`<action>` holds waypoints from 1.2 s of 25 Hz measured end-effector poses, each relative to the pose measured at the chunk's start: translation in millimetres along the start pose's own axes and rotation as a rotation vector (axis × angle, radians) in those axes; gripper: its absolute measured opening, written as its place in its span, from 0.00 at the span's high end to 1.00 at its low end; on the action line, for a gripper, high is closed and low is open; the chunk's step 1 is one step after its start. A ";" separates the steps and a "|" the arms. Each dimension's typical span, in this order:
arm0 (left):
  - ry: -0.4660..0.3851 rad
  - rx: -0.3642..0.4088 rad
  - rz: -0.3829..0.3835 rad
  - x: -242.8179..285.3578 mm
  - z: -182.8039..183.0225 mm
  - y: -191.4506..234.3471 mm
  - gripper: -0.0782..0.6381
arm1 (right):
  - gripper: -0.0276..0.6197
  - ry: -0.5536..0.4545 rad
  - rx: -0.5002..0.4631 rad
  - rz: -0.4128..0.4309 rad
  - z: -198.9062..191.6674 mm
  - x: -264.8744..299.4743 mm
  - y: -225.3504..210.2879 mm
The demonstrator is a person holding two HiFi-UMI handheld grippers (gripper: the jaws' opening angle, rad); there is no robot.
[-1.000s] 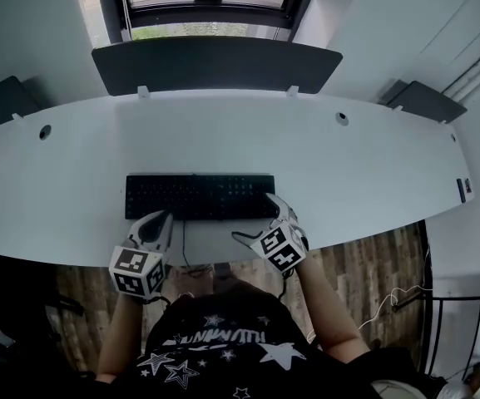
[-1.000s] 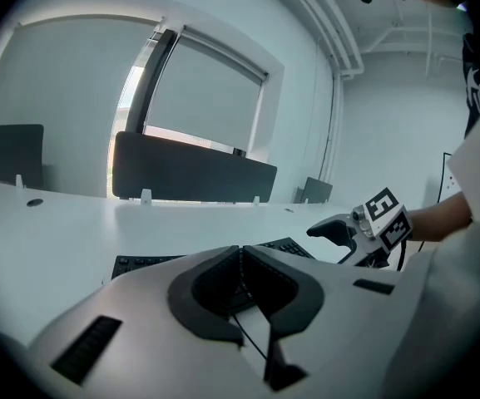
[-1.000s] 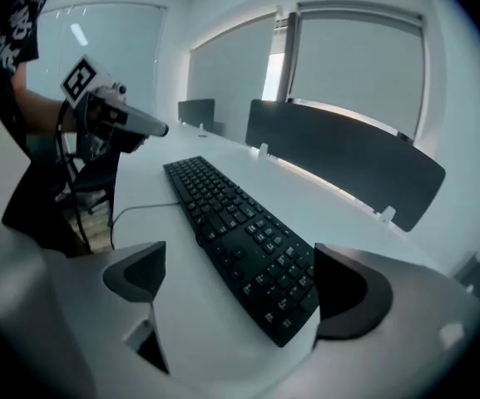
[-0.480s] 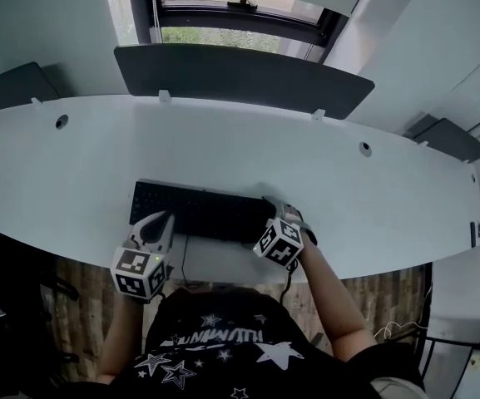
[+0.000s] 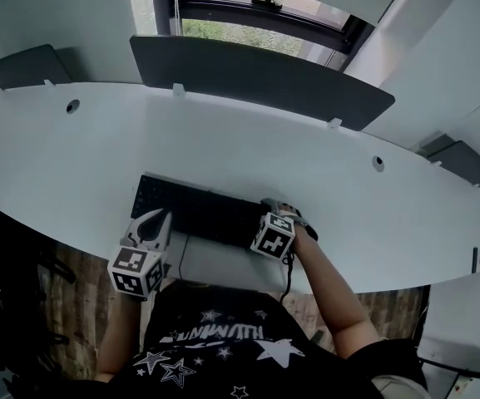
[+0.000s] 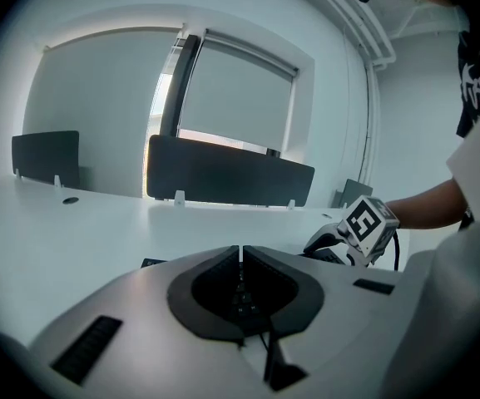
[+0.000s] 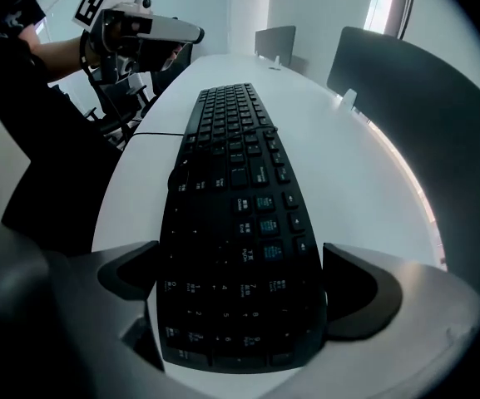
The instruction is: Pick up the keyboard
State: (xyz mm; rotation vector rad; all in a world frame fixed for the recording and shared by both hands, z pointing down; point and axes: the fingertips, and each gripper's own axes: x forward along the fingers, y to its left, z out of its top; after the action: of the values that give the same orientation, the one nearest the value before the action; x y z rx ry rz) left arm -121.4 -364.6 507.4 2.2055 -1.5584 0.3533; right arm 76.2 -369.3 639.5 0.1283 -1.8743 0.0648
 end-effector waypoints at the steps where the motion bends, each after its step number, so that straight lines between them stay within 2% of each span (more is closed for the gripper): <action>1: 0.001 0.000 0.004 1.4 0.6 0.6 0.86 | 0.07 0.009 0.000 0.018 1.2 0.1 0.3; 7: 0.010 0.001 0.007 9.2 3.8 0.7 0.86 | 0.07 0.067 -0.020 0.107 2.5 6.5 -0.2; 13: 0.015 0.009 -0.003 18.8 6.5 0.7 0.86 | 0.07 0.219 -0.009 0.136 -3.2 17.6 -1.0; 18: 0.027 0.021 -0.030 26.8 4.9 -2.2 0.86 | 0.07 0.145 -0.033 0.128 2.2 16.3 0.0; 30: 0.065 0.077 -0.099 20.7 -3.3 -7.2 0.86 | 0.07 0.159 -0.046 0.058 0.2 10.4 0.1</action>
State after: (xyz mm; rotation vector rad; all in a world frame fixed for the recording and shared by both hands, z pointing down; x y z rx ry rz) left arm -107.5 -378.2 517.9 2.2957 -1.4183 0.4569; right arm 72.9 -369.9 649.3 0.0362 -1.7192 0.0700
